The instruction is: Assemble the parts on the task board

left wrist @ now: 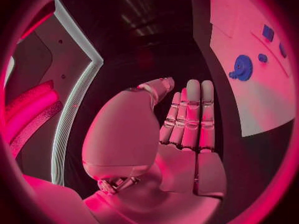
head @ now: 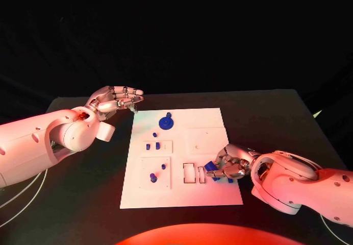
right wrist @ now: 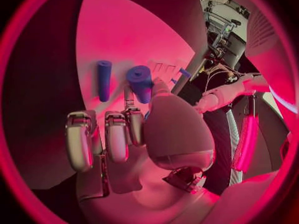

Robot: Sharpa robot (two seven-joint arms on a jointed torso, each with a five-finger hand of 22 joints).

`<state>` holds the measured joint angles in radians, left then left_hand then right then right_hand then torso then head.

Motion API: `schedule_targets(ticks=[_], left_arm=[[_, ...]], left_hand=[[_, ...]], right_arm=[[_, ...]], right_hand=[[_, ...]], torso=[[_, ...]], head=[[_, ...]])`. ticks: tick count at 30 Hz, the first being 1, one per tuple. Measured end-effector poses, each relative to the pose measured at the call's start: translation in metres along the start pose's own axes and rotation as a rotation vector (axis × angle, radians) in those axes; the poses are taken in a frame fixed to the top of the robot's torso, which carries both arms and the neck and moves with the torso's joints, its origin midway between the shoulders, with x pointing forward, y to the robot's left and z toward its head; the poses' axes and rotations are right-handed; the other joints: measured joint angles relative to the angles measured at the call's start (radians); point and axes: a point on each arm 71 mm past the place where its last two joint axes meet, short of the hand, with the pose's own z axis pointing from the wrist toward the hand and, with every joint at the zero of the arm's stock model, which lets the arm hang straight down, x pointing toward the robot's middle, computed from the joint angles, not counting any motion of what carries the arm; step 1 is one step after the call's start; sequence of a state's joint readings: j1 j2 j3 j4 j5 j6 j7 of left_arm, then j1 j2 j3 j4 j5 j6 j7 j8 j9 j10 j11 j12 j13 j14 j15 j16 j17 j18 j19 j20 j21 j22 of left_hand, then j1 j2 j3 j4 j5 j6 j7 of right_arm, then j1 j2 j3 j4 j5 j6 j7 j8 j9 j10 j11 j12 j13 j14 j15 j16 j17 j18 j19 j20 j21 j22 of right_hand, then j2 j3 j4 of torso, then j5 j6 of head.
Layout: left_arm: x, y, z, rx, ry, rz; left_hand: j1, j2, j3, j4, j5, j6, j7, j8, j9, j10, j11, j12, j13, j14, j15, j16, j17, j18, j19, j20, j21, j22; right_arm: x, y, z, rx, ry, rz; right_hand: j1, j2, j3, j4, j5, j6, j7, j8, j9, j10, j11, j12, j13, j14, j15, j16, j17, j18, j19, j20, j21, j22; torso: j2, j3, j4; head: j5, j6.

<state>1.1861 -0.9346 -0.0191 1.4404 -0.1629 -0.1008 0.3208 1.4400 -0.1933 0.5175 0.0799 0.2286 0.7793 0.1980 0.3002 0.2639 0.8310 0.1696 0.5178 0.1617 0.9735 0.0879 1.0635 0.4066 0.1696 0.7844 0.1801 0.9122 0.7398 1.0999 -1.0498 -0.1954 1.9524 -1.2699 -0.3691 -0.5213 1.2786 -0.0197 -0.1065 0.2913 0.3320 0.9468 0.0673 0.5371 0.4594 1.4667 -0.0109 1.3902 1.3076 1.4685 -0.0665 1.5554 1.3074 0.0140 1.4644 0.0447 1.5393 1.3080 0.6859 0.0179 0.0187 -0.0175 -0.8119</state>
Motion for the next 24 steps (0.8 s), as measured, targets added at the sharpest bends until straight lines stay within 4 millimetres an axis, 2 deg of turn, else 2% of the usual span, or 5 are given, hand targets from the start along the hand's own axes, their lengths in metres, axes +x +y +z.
schedule_targets(ticks=[9,17,24], left_arm=[[0.001,0.000,0.001,-0.002,0.004,-0.001],[0.002,0.000,0.001,-0.004,0.006,-0.002],[0.003,0.001,0.002,-0.005,0.009,-0.003]], left_hand=[[0.000,0.000,0.000,0.000,0.000,0.000,0.000,0.000,0.000,0.000,0.000,0.000,0.000,0.000,0.000,0.000,0.000,0.000,0.000,0.000,0.000,0.000],[0.000,0.000,-0.001,0.001,0.000,0.000,0.000,0.000,0.000,-0.002,-0.002,0.002,0.000,0.000,0.000,0.000,0.000,0.000,0.000,0.000,0.000,0.000],[0.000,0.000,-0.003,0.003,0.000,0.000,0.000,0.000,0.000,-0.004,-0.004,0.004,0.000,0.000,0.000,0.000,-0.001,0.000,0.000,0.000,0.000,-0.001]], right_arm=[[-0.005,0.019,0.001,-0.020,0.018,0.078],[0.004,0.032,0.013,-0.028,0.065,0.101],[0.012,0.039,0.018,-0.030,0.099,0.102]], right_hand=[[-0.002,0.002,0.000,0.000,0.001,0.004,0.004,0.001,0.000,0.000,0.000,0.000,0.000,0.000,0.000,0.000,0.000,0.000,0.000,0.000,0.000,0.000],[-0.023,0.023,0.000,0.000,0.000,0.007,0.008,0.001,0.000,0.000,0.000,-0.010,0.000,0.000,0.000,0.000,0.000,0.000,0.000,0.000,-0.004,0.000],[-0.035,0.035,-0.015,0.002,-0.019,0.008,0.008,-0.003,0.000,0.000,0.000,-0.014,0.000,0.000,0.000,0.000,0.000,0.000,0.000,0.000,-0.004,0.000]], torso=[[0.000,-0.0002,0.0002],[0.001,0.0004,0.0007],[0.001,0.0008,-0.0002]], head=[[0.001,0.002],[0.006,-0.002],[0.010,-0.004]])
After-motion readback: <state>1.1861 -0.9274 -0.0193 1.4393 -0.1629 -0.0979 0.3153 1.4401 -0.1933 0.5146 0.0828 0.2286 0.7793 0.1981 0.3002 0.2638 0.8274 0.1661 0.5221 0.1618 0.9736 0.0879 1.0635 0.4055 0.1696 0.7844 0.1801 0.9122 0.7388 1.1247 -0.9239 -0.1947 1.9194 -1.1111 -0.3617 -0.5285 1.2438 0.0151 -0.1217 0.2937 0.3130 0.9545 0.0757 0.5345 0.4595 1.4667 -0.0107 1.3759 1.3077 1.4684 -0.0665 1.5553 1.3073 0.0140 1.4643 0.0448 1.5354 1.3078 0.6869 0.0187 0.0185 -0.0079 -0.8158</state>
